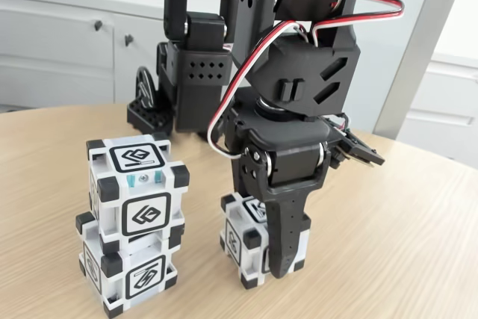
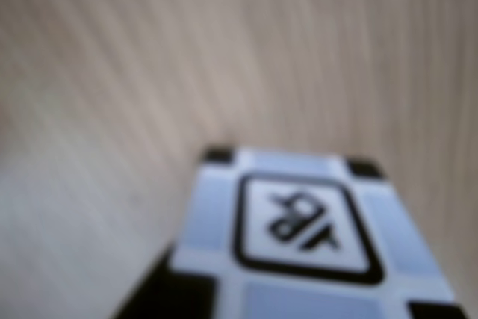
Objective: Stack cubes from left to right.
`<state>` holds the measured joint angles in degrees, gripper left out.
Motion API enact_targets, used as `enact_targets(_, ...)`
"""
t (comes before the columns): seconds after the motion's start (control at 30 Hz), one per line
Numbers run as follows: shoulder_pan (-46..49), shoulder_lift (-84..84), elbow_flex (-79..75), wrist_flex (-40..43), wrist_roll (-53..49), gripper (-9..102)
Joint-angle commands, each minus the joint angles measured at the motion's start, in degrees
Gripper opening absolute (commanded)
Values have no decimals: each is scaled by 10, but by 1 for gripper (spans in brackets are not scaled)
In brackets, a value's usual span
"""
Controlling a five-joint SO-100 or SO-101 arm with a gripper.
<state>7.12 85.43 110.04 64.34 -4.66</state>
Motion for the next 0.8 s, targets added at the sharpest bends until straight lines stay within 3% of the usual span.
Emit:
enact_targets(0.0,7,8,-10,1,-5,17)
enact_targets(0.4,10,39,-12,11,12,14)
enact_targets(0.6,9,169,-24,87,18,15)
enact_targets(0.77,8,240,-125,139,58,15)
